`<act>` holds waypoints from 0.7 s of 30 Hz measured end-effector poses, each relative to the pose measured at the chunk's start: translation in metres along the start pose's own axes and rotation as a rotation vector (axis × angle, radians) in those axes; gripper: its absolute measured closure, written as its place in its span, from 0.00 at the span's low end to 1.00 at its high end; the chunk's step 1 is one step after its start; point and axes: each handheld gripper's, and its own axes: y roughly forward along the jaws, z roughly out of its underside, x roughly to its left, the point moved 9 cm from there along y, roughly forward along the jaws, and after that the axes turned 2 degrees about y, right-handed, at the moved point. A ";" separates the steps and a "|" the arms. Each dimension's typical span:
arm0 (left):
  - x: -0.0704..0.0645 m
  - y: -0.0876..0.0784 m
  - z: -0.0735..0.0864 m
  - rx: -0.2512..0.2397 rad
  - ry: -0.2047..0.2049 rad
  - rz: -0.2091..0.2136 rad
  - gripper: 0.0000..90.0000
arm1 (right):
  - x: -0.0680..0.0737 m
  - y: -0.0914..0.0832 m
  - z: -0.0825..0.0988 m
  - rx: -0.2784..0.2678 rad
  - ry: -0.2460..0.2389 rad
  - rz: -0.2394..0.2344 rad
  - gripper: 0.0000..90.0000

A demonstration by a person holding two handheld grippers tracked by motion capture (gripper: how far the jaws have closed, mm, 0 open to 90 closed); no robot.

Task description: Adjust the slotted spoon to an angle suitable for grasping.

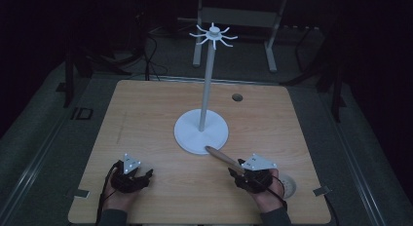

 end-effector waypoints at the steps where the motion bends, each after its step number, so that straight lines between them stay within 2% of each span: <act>1: 0.000 0.000 0.000 0.001 0.001 0.001 0.42 | -0.003 -0.002 -0.002 0.005 -0.013 0.007 0.58; 8: -0.002 0.001 0.000 0.003 0.007 0.004 0.42 | -0.018 -0.008 -0.012 0.087 -0.106 0.002 0.61; 14: -0.003 0.001 0.000 0.009 0.010 0.008 0.42 | -0.021 0.000 -0.011 0.192 -0.196 -0.035 0.63; 21: -0.003 0.002 0.000 0.012 0.013 0.010 0.42 | -0.024 0.011 -0.012 0.269 -0.241 -0.059 0.64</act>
